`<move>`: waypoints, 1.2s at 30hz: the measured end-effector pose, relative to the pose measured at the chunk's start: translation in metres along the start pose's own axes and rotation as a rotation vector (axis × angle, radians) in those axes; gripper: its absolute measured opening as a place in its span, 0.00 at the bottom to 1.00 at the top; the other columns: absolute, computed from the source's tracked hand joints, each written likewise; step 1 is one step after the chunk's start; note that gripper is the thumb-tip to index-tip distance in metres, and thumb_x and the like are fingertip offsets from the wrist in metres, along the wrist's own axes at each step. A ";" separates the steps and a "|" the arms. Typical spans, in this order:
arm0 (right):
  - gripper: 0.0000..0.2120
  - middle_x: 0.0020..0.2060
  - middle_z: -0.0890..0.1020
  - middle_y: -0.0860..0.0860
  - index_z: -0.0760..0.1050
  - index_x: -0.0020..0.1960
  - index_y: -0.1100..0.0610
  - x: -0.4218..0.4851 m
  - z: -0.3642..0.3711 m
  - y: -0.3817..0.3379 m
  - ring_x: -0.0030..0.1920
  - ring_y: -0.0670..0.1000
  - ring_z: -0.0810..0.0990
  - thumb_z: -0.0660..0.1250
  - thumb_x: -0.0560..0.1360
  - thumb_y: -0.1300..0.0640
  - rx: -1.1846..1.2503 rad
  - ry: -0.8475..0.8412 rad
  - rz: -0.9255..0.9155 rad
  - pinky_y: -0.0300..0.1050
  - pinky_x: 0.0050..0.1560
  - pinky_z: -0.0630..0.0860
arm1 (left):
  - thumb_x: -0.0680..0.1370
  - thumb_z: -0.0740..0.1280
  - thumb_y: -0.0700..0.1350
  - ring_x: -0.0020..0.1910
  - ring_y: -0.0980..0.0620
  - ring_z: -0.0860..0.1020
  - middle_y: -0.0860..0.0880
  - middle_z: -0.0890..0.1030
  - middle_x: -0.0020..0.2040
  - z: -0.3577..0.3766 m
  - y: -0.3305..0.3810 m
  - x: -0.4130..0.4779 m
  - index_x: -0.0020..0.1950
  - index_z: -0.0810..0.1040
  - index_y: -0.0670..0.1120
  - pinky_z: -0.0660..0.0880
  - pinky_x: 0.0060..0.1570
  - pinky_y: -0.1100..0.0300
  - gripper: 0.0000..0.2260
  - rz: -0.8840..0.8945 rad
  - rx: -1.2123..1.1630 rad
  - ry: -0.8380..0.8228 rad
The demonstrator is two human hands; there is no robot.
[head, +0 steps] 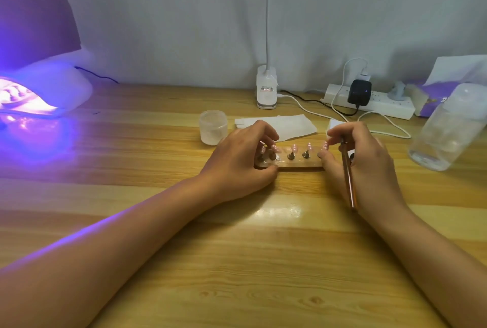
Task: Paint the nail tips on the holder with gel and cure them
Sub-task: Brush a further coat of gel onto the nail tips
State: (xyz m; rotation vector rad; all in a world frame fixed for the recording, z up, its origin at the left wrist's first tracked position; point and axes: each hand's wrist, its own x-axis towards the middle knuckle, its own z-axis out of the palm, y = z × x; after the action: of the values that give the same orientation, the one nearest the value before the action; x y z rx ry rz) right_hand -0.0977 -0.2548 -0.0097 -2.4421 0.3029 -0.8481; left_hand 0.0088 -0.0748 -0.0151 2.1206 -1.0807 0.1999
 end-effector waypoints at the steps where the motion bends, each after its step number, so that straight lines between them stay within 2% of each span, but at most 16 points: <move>1: 0.15 0.52 0.79 0.48 0.71 0.60 0.55 0.001 -0.001 -0.001 0.56 0.54 0.76 0.70 0.76 0.56 0.025 0.008 0.014 0.62 0.57 0.73 | 0.72 0.72 0.45 0.53 0.53 0.77 0.55 0.80 0.53 0.000 0.000 0.000 0.59 0.73 0.50 0.75 0.54 0.50 0.17 -0.007 0.002 -0.001; 5: 0.12 0.55 0.79 0.54 0.71 0.62 0.60 0.005 -0.013 0.002 0.57 0.58 0.77 0.64 0.79 0.60 0.081 0.084 0.065 0.65 0.57 0.73 | 0.74 0.72 0.49 0.54 0.54 0.77 0.55 0.80 0.55 0.000 -0.002 0.000 0.62 0.70 0.52 0.77 0.54 0.51 0.19 -0.036 -0.008 -0.024; 9: 0.11 0.51 0.80 0.56 0.70 0.61 0.60 0.011 -0.035 0.014 0.53 0.58 0.78 0.57 0.82 0.56 -0.028 0.065 0.036 0.64 0.54 0.74 | 0.74 0.71 0.54 0.58 0.54 0.75 0.55 0.78 0.59 0.002 -0.002 -0.001 0.65 0.70 0.53 0.75 0.57 0.50 0.22 -0.006 0.049 0.004; 12: 0.12 0.49 0.78 0.49 0.71 0.58 0.53 0.016 -0.044 0.022 0.56 0.56 0.75 0.62 0.79 0.47 -0.312 -0.047 0.104 0.59 0.56 0.71 | 0.73 0.67 0.57 0.58 0.52 0.72 0.54 0.76 0.59 0.000 -0.001 -0.001 0.64 0.72 0.50 0.72 0.57 0.51 0.22 0.031 0.122 0.204; 14: 0.19 0.50 0.76 0.45 0.69 0.56 0.49 0.018 -0.048 0.026 0.56 0.53 0.74 0.65 0.74 0.37 -0.416 -0.125 0.175 0.56 0.55 0.69 | 0.72 0.64 0.58 0.58 0.50 0.70 0.51 0.75 0.60 -0.005 -0.004 0.000 0.63 0.73 0.48 0.69 0.56 0.54 0.23 0.041 0.212 0.405; 16: 0.28 0.52 0.76 0.46 0.68 0.56 0.48 0.020 -0.053 0.030 0.56 0.53 0.74 0.65 0.68 0.29 -0.436 -0.220 0.231 0.55 0.56 0.72 | 0.71 0.67 0.57 0.62 0.47 0.68 0.47 0.72 0.64 -0.013 -0.014 0.002 0.65 0.72 0.47 0.64 0.58 0.56 0.26 -0.006 0.308 0.568; 17: 0.31 0.52 0.76 0.46 0.68 0.57 0.48 0.021 -0.055 0.032 0.55 0.53 0.75 0.63 0.65 0.26 -0.458 -0.277 0.248 0.56 0.56 0.73 | 0.70 0.70 0.56 0.64 0.46 0.67 0.45 0.70 0.66 -0.016 -0.021 0.002 0.66 0.70 0.46 0.62 0.60 0.55 0.28 -0.084 0.321 0.598; 19: 0.34 0.50 0.75 0.46 0.66 0.56 0.46 0.023 -0.058 0.036 0.53 0.52 0.75 0.62 0.61 0.23 -0.507 -0.368 0.249 0.56 0.55 0.76 | 0.68 0.74 0.58 0.68 0.45 0.66 0.45 0.67 0.68 -0.022 -0.036 0.004 0.69 0.66 0.46 0.61 0.64 0.53 0.35 -0.321 0.290 0.518; 21: 0.29 0.48 0.74 0.45 0.64 0.53 0.44 0.022 -0.058 0.039 0.50 0.50 0.75 0.65 0.63 0.27 -0.511 -0.399 0.227 0.53 0.53 0.76 | 0.67 0.73 0.63 0.68 0.45 0.67 0.47 0.68 0.68 -0.025 -0.045 0.006 0.70 0.63 0.49 0.64 0.66 0.51 0.38 -0.538 0.263 0.328; 22: 0.26 0.47 0.74 0.45 0.63 0.53 0.44 0.021 -0.056 0.040 0.48 0.49 0.74 0.68 0.66 0.30 -0.496 -0.393 0.213 0.51 0.49 0.76 | 0.67 0.72 0.64 0.67 0.45 0.70 0.48 0.70 0.68 -0.026 -0.049 0.006 0.69 0.63 0.51 0.67 0.65 0.50 0.37 -0.590 0.245 0.252; 24: 0.22 0.46 0.74 0.45 0.64 0.52 0.44 0.020 -0.054 0.044 0.45 0.49 0.74 0.70 0.69 0.35 -0.478 -0.353 0.181 0.47 0.43 0.73 | 0.70 0.71 0.62 0.63 0.45 0.74 0.49 0.75 0.65 -0.027 -0.052 0.006 0.67 0.64 0.51 0.71 0.63 0.49 0.32 -0.598 0.203 0.218; 26: 0.22 0.47 0.75 0.46 0.64 0.53 0.45 0.021 -0.055 0.046 0.45 0.49 0.75 0.71 0.70 0.37 -0.452 -0.297 0.159 0.46 0.41 0.73 | 0.71 0.72 0.59 0.58 0.44 0.77 0.49 0.78 0.62 -0.029 -0.051 0.006 0.64 0.65 0.51 0.74 0.60 0.49 0.28 -0.587 0.122 0.255; 28: 0.23 0.49 0.77 0.47 0.64 0.54 0.46 0.024 -0.059 0.045 0.46 0.50 0.76 0.72 0.70 0.39 -0.385 -0.225 0.130 0.45 0.40 0.74 | 0.71 0.74 0.56 0.55 0.45 0.78 0.49 0.79 0.60 -0.032 -0.045 0.005 0.63 0.65 0.50 0.77 0.56 0.50 0.27 -0.541 -0.011 0.365; 31: 0.25 0.53 0.78 0.49 0.66 0.58 0.49 0.025 -0.061 0.037 0.50 0.51 0.76 0.73 0.69 0.40 -0.287 -0.186 0.021 0.45 0.43 0.75 | 0.72 0.75 0.52 0.52 0.48 0.78 0.50 0.77 0.57 -0.035 -0.029 0.001 0.64 0.67 0.47 0.78 0.47 0.51 0.26 -0.279 -0.081 0.563; 33: 0.26 0.54 0.78 0.49 0.67 0.58 0.49 0.021 -0.059 0.026 0.51 0.51 0.77 0.73 0.68 0.40 -0.236 -0.231 -0.071 0.47 0.47 0.78 | 0.72 0.74 0.54 0.50 0.49 0.77 0.49 0.76 0.57 -0.030 -0.013 -0.003 0.65 0.67 0.46 0.77 0.43 0.53 0.27 -0.078 -0.046 0.548; 36: 0.26 0.53 0.78 0.46 0.66 0.56 0.46 0.011 -0.057 0.009 0.50 0.49 0.78 0.69 0.65 0.35 -0.226 -0.287 -0.193 0.48 0.47 0.79 | 0.72 0.72 0.55 0.50 0.50 0.76 0.48 0.75 0.59 -0.013 0.010 -0.011 0.67 0.68 0.46 0.78 0.41 0.52 0.28 0.156 0.052 0.388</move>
State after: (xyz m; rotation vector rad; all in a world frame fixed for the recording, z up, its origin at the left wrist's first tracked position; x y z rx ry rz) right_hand -0.1251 -0.2895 0.0286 -2.7964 0.0587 -0.5517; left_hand -0.0036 -0.0628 -0.0049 1.9345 -1.0117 0.6905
